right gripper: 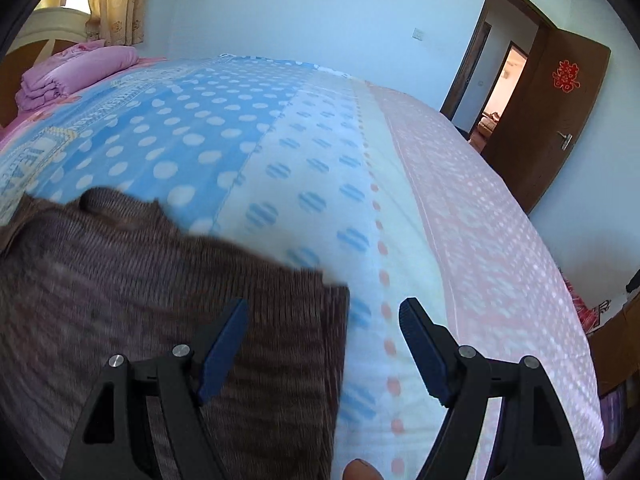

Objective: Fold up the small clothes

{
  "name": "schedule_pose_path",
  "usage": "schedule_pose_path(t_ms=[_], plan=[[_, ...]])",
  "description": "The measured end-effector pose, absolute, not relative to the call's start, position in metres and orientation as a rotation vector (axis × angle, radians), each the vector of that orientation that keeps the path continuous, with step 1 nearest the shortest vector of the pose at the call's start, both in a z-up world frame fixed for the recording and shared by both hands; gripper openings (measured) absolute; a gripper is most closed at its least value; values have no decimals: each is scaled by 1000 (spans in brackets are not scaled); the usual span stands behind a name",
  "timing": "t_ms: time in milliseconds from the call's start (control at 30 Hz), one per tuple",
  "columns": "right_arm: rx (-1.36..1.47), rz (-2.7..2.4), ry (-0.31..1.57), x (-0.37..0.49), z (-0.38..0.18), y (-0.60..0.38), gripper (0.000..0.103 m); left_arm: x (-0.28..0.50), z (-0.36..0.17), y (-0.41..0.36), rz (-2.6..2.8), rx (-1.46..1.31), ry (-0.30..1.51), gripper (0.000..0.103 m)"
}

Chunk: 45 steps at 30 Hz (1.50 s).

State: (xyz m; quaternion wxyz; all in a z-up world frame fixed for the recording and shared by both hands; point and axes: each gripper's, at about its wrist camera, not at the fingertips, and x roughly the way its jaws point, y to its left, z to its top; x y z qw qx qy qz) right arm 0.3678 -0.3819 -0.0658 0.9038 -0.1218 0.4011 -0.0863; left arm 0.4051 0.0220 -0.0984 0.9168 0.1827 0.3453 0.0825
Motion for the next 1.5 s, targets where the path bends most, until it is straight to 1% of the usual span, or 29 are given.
schedule_pose_path(t_ms=[67, 233, 400, 433, 500, 633, 700, 800, 900, 1033, 1167, 1200, 1233, 1300, 1333, 1400, 1500], plan=[[-246, -165, 823, 355, -69, -379, 78, 393, -106, 3, 118, 395, 713, 103], [-204, -129, 808, 326, -75, -369, 78, 383, -124, -42, 13, 446, 751, 103], [-180, -130, 776, 315, -82, -369, 78, 401, -137, -67, 30, 510, 769, 103], [-169, -132, 773, 314, -82, -371, 78, 413, -136, -66, 95, 530, 741, 103], [-125, -132, 770, 311, -83, -376, 78, 431, -131, -48, 186, 498, 743, 103], [-73, -135, 731, 302, -77, -386, 78, 465, -125, 7, 324, 342, 841, 103], [-57, -137, 720, 297, -74, -393, 78, 463, -126, 23, 356, 333, 859, 103], [-31, -140, 738, 290, -72, -405, 78, 446, -127, 35, 364, 336, 859, 103], [15, -134, 753, 277, -67, -418, 78, 409, -120, 43, 310, 286, 849, 103], [49, -133, 763, 253, -64, -425, 78, 361, -115, 37, 200, 216, 842, 103], [24, -96, 803, 239, -71, -413, 78, 328, -129, 18, 82, 227, 851, 103], [15, -81, 814, 238, -74, -409, 72, 324, -132, 13, 77, 238, 855, 103], [11, -65, 830, 237, -77, -404, 55, 323, -140, 9, 81, 257, 862, 103], [0, -55, 886, 238, -89, -398, 37, 323, -147, 11, 88, 260, 879, 103], [-12, -63, 920, 238, -96, -396, 35, 323, -152, 10, 97, 269, 891, 103], [-12, -77, 925, 233, -103, -397, 35, 317, -156, 13, 106, 268, 892, 103], [-44, -109, 935, 229, -97, -394, 35, 308, -155, 15, 103, 284, 899, 103]])
